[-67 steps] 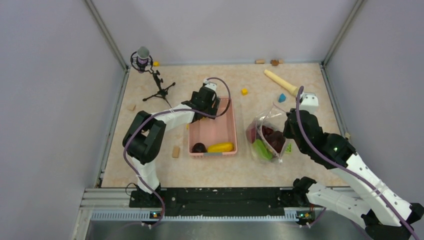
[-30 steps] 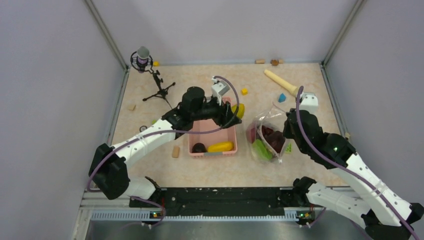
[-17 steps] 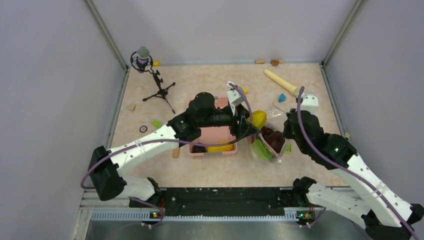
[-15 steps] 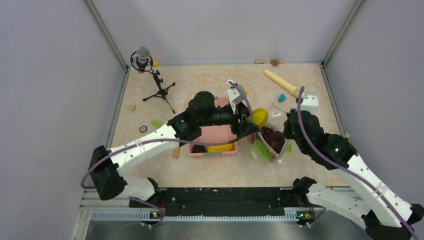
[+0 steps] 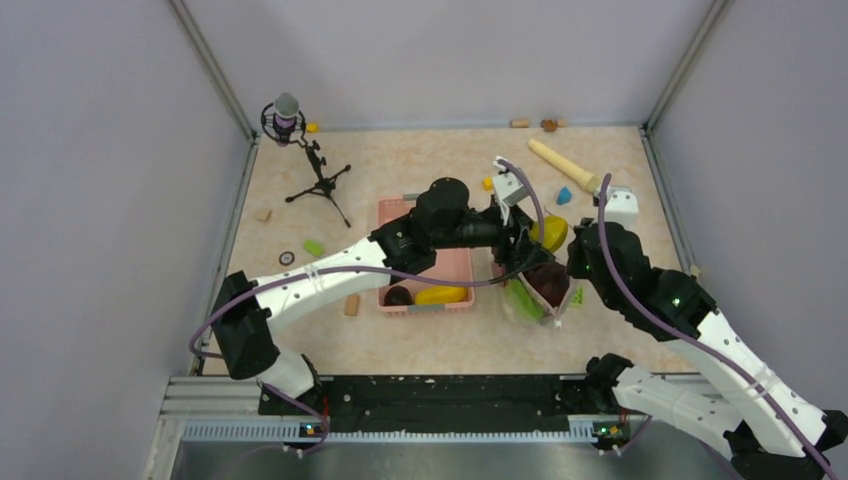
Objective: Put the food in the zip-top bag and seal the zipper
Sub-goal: Place the fake fruit in the zipper food storage bag, then pick up the fake fruit from the bin.
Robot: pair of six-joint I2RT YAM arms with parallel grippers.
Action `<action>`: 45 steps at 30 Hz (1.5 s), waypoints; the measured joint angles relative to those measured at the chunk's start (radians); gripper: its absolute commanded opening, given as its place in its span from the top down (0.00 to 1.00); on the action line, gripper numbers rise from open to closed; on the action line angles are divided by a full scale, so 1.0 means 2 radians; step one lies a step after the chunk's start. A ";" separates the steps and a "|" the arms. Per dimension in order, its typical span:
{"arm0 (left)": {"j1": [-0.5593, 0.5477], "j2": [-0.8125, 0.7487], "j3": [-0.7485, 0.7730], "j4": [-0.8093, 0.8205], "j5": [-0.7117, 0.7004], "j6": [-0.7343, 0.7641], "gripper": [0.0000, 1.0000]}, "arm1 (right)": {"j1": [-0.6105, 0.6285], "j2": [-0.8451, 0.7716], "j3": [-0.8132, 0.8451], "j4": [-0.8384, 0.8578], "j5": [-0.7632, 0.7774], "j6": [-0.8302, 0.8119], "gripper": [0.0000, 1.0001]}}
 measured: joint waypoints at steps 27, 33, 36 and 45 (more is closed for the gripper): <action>-0.014 -0.062 -0.055 -0.037 -0.109 0.024 0.03 | 0.000 -0.003 -0.003 0.004 -0.006 -0.003 0.99; -0.014 -0.140 -0.132 -0.037 -0.205 0.017 0.03 | 0.000 -0.003 -0.003 0.004 -0.007 -0.003 0.99; -0.010 -0.166 -0.169 -0.039 -0.241 0.008 0.03 | 0.000 -0.003 -0.003 0.004 -0.007 -0.003 0.99; 0.059 -0.169 -0.221 -0.086 -0.301 -0.067 0.03 | 0.000 -0.003 -0.003 0.004 -0.007 -0.003 0.98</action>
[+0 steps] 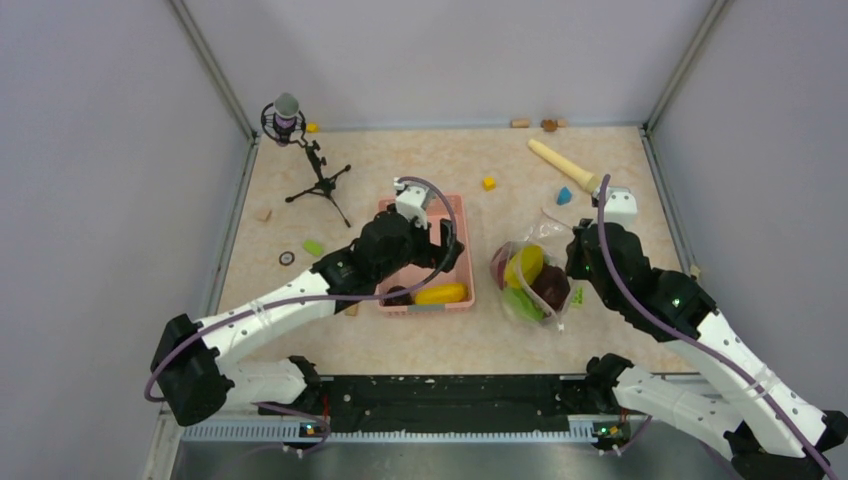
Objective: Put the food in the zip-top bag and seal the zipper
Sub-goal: Pick up the fake fruit from the bin.
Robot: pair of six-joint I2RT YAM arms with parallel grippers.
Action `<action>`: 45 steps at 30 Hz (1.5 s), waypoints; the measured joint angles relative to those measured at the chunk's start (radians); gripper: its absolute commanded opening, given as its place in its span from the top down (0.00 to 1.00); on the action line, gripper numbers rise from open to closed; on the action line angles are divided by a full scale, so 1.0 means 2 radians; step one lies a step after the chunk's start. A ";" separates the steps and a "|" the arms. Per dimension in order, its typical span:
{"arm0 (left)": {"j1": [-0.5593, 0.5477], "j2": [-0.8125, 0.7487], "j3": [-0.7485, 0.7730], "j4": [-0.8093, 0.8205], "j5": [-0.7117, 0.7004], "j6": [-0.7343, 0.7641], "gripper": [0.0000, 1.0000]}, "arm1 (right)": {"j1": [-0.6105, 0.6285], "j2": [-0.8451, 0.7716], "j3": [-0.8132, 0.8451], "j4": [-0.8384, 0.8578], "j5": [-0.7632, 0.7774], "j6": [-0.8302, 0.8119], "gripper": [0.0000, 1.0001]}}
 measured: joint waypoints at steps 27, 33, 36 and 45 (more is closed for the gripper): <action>0.063 0.107 -0.009 -0.172 0.082 -0.078 0.03 | 0.000 0.001 0.000 0.010 -0.031 -0.006 0.96; 0.062 0.127 -0.002 -0.175 0.098 -0.017 0.03 | 0.000 -0.001 -0.001 0.015 -0.049 -0.013 0.96; 0.062 0.145 0.001 -0.175 0.100 0.013 0.03 | 0.000 -0.001 -0.006 0.021 -0.059 -0.014 0.96; 0.057 0.175 0.010 -0.158 0.104 0.064 0.08 | 0.000 -0.001 -0.007 0.023 -0.070 -0.017 0.96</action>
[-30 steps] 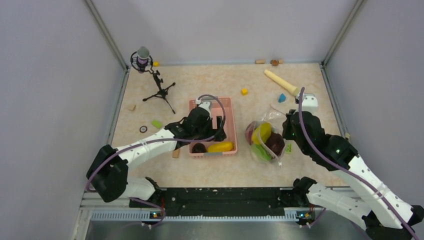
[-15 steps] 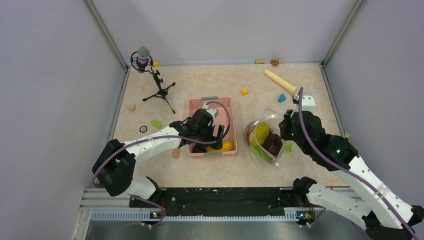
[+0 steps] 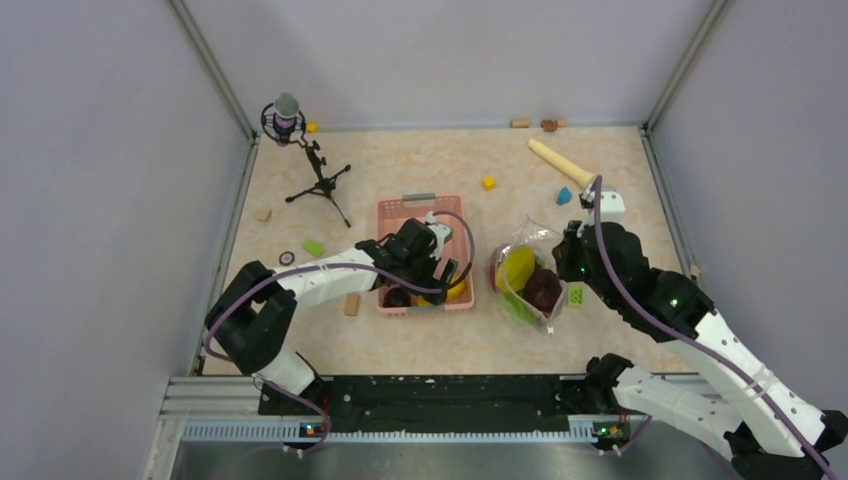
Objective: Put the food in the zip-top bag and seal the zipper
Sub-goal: Pick up the fake fruit from the bin.
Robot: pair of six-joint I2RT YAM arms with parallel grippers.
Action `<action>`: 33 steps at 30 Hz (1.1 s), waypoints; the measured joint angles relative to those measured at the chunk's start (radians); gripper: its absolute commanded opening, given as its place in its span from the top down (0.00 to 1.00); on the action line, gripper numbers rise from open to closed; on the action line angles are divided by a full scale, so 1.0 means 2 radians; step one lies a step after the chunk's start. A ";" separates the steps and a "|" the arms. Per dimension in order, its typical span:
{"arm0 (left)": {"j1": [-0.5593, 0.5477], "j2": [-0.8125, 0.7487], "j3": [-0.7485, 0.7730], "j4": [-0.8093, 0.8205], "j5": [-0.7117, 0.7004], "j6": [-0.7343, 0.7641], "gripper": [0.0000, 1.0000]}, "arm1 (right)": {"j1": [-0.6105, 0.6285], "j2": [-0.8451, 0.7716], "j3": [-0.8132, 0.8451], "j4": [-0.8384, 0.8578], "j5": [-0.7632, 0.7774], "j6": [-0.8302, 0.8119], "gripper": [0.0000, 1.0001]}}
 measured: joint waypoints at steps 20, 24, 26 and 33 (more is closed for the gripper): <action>0.000 0.056 0.025 0.022 0.028 0.025 0.99 | 0.000 0.000 0.000 0.001 0.002 0.000 0.96; 0.000 0.057 0.030 0.022 0.026 0.023 1.00 | 0.000 0.000 0.000 0.001 0.002 0.000 0.96; 0.000 0.055 0.034 0.021 0.017 0.023 1.00 | 0.000 0.000 0.000 0.001 0.002 0.000 0.96; 0.000 -0.005 0.051 0.019 -0.014 0.013 1.00 | 0.000 0.000 0.000 0.001 0.003 0.000 0.96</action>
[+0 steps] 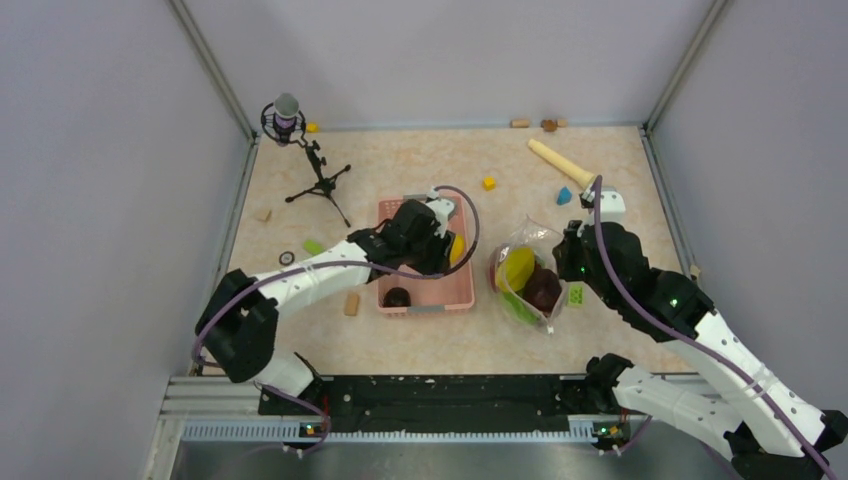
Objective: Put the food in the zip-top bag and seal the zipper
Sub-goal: Pick up the fake fruit from the bin, then place the fake fruit in the zipper food storage bag.
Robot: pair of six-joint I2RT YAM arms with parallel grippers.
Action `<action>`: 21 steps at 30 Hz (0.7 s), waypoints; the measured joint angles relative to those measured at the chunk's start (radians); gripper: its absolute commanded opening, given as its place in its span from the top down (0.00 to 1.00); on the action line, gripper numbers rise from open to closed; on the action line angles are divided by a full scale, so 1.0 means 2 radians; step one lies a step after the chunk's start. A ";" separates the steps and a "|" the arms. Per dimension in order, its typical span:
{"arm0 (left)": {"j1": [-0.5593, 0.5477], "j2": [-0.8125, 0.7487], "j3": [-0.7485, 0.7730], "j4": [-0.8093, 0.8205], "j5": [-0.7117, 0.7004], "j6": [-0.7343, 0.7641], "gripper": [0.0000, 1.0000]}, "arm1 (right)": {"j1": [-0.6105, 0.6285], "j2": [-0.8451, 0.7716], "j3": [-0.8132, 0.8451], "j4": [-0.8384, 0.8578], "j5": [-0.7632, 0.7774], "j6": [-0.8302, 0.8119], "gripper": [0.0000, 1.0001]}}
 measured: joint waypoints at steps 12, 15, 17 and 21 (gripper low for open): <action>0.000 -0.173 -0.007 0.115 0.107 0.020 1.00 | 0.000 -0.002 -0.003 0.002 0.004 0.000 0.96; 0.000 -0.191 -0.006 0.158 0.186 0.030 1.00 | 0.000 -0.002 -0.003 0.002 0.005 0.000 0.96; -0.001 -0.188 0.003 0.171 0.236 0.031 1.00 | 0.000 -0.002 -0.003 0.002 0.005 0.000 0.96; -0.013 -0.156 0.039 0.189 0.288 0.016 1.00 | 0.000 -0.002 -0.003 0.002 0.007 0.000 0.96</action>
